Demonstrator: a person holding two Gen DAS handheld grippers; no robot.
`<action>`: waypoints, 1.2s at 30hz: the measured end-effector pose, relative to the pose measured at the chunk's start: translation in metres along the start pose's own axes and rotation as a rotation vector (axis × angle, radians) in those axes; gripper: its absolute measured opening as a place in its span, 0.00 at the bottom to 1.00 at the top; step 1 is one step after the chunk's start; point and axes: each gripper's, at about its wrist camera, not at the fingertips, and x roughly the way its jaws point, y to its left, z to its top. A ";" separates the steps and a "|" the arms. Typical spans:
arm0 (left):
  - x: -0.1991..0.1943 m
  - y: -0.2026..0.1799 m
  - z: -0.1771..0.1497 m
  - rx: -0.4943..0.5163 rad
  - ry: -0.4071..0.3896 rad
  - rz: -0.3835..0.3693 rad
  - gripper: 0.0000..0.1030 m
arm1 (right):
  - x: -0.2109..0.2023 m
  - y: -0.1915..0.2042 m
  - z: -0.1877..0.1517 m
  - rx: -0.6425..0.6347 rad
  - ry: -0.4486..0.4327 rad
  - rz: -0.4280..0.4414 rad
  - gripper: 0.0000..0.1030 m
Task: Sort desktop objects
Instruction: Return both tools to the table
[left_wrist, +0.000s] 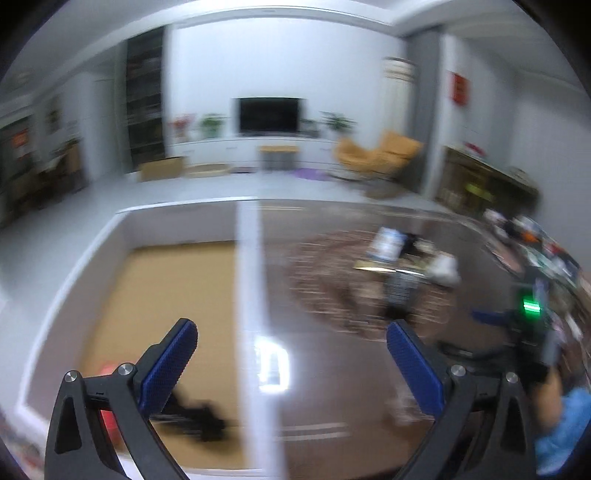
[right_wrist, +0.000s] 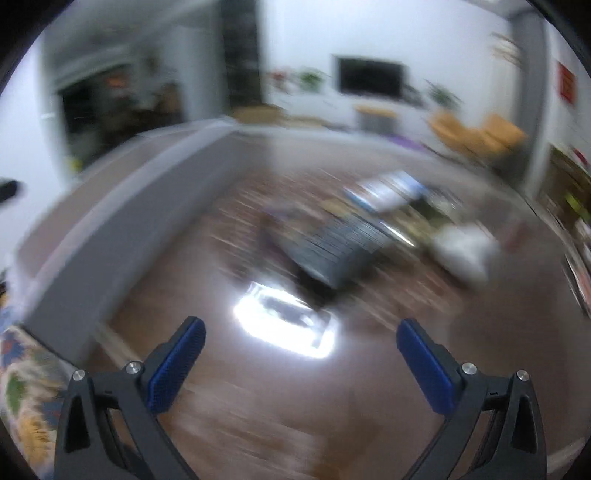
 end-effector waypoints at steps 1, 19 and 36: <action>0.004 -0.021 0.000 0.029 0.012 -0.038 1.00 | 0.005 -0.021 -0.008 0.040 0.031 -0.030 1.00; 0.182 -0.108 -0.070 0.070 0.342 0.043 1.00 | 0.031 -0.105 -0.050 0.199 0.141 -0.189 1.00; 0.218 -0.080 -0.057 0.020 0.348 0.058 1.00 | 0.033 -0.105 -0.052 0.209 0.119 -0.207 1.00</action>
